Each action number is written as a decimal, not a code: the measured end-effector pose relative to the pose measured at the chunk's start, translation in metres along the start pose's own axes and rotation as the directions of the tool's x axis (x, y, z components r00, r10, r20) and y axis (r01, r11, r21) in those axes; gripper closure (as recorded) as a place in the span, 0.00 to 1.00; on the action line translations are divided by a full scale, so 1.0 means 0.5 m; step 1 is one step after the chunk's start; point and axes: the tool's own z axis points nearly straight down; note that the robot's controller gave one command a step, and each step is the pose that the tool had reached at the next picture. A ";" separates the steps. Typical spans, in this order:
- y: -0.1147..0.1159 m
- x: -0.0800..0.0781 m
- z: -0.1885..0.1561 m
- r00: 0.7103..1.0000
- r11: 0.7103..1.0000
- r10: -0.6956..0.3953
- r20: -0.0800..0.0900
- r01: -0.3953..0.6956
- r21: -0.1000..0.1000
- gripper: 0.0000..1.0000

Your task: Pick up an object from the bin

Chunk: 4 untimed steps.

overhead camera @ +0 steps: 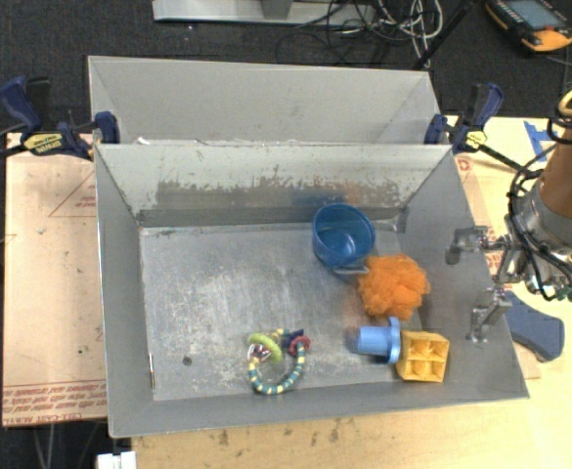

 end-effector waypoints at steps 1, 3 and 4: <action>0.001 -0.003 -0.006 1.000 1.000 -0.003 0.007 0.003 0.002 0.00; 0.079 0.017 0.177 0.944 0.944 -0.329 0.010 0.329 0.005 0.00; 0.095 0.020 0.203 0.922 0.922 -0.388 0.005 0.388 0.002 0.00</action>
Offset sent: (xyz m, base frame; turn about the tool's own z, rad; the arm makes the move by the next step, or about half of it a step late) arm -0.0171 0.0202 -0.1574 -0.3986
